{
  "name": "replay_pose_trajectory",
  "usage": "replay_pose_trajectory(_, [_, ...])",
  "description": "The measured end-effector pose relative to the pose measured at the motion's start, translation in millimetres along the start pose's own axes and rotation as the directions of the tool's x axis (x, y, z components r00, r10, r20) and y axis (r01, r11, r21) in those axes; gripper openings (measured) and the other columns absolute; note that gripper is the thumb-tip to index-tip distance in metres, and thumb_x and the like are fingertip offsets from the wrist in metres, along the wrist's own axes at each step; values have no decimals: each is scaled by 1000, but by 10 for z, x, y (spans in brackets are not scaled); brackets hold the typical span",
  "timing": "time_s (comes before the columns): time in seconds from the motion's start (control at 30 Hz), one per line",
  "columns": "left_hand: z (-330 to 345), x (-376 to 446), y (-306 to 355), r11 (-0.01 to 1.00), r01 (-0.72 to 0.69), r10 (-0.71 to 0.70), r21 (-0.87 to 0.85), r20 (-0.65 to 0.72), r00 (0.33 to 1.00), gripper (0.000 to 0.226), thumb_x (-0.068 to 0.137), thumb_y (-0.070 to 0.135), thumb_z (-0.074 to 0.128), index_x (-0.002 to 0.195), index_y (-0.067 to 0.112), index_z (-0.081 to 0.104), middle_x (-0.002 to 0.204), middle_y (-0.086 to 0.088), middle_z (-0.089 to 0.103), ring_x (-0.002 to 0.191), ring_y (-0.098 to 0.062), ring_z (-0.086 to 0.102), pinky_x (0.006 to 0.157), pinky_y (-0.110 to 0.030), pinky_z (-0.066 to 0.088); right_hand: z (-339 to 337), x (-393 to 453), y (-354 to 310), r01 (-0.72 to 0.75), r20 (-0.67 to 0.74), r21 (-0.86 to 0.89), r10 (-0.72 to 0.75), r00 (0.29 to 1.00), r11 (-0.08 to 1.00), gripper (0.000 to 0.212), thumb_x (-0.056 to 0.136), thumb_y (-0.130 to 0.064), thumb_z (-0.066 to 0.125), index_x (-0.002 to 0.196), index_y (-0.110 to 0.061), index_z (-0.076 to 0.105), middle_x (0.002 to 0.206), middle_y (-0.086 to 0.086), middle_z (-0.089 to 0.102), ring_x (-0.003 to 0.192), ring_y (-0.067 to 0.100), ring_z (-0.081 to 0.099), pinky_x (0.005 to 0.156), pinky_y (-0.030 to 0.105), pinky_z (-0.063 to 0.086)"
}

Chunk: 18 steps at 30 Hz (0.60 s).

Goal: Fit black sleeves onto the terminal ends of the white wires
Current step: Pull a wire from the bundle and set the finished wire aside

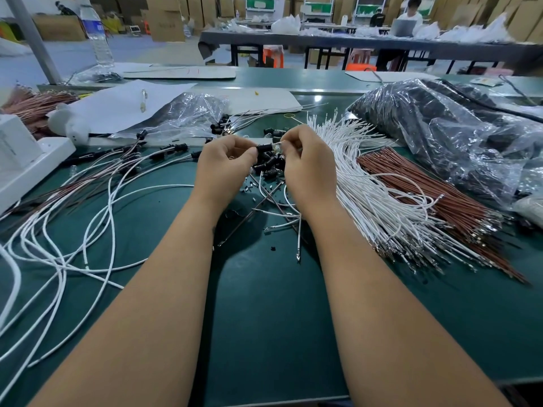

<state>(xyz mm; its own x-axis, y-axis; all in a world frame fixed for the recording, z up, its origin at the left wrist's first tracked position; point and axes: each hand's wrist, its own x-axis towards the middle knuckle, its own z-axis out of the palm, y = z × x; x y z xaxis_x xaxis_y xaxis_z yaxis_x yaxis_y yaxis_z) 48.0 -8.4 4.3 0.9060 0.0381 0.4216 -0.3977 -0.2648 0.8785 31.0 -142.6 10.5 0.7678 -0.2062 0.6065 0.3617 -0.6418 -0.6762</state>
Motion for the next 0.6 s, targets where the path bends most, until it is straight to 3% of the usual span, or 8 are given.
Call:
replay_pose_trajectory(0.2, [17,-2,-1,1000,-21,21,19,8,1000,17,87,7,63,78,22,65,68,1,62,59,-5,54,62,-19,48,27,33,49,-99,39,117,95,995,988,10,93,-12,59,86,-20,60,71,-16,54,66,-1,50,59,13,37])
replay_pose_trajectory(0.33, [30,-9,18,998,-39,39,55,-3,999,9,86,6,61,85,12,68,71,-3,63,66,-11,55,64,-19,47,42,37,58,-99,48,121,94,994,988,8,92,-12,59,87,-16,63,71,-15,55,67,2,51,65,21,41])
replay_pose_trajectory(0.6, [23,-24,31,998,-36,36,54,-2,999,8,87,7,63,85,13,69,75,-5,66,67,-10,58,65,-17,47,32,30,60,-75,39,119,70,997,990,8,93,-11,58,88,-15,63,70,-16,54,67,2,50,62,19,40])
